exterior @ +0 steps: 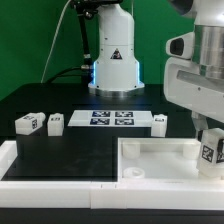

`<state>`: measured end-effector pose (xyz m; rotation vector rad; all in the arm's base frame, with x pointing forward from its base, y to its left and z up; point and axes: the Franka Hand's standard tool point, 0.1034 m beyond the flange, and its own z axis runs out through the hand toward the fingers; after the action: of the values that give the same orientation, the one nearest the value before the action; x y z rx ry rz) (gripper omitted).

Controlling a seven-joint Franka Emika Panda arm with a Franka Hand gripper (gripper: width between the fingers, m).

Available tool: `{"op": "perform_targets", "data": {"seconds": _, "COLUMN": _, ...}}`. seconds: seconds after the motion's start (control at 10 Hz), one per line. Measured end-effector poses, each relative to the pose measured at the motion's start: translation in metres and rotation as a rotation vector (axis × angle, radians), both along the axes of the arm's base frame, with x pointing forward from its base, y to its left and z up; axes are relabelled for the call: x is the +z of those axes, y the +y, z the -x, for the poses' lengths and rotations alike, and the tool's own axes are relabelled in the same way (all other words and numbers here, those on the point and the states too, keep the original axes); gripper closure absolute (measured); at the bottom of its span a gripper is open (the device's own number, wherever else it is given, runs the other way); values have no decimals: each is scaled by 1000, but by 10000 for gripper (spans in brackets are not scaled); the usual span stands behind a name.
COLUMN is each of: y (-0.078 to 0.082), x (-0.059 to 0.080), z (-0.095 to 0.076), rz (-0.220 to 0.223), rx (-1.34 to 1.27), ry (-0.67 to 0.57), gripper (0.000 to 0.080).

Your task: Assemble one leg

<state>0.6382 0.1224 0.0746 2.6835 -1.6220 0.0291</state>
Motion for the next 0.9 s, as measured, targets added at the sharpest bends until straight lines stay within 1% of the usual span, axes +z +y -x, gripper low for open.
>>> {"op": "perform_targets", "data": {"seconds": 0.1, "y": 0, "x": 0, "z": 0, "rz": 0, "rx": 15, "ry": 0, "gripper": 456}}
{"op": "perform_targets", "data": {"seconds": 0.2, "y": 1, "x": 0, "z": 0, "rz": 0, "rx": 16, "ry": 0, "gripper": 279}}
{"op": "perform_targets", "data": {"seconds": 0.3, "y": 2, "x": 1, "z": 0, "rz": 0, "rx": 65, "ry": -1, "gripper": 279}}
{"op": "perform_targets", "data": {"seconds": 0.4, "y": 3, "x": 3, "z": -1, "rz": 2, "rx": 220, "ry": -5, "gripper": 176}}
{"op": "perform_targets", "data": {"seconds": 0.5, "y": 4, "x": 3, "z": 0, "rz": 4, "rx": 367, "ry": -3, "gripper": 158}}
{"op": "perform_targets", "data": {"seconds": 0.9, "y": 7, "x": 0, "z": 0, "rz": 21, "rx": 914, "ry": -11, "gripper": 150}}
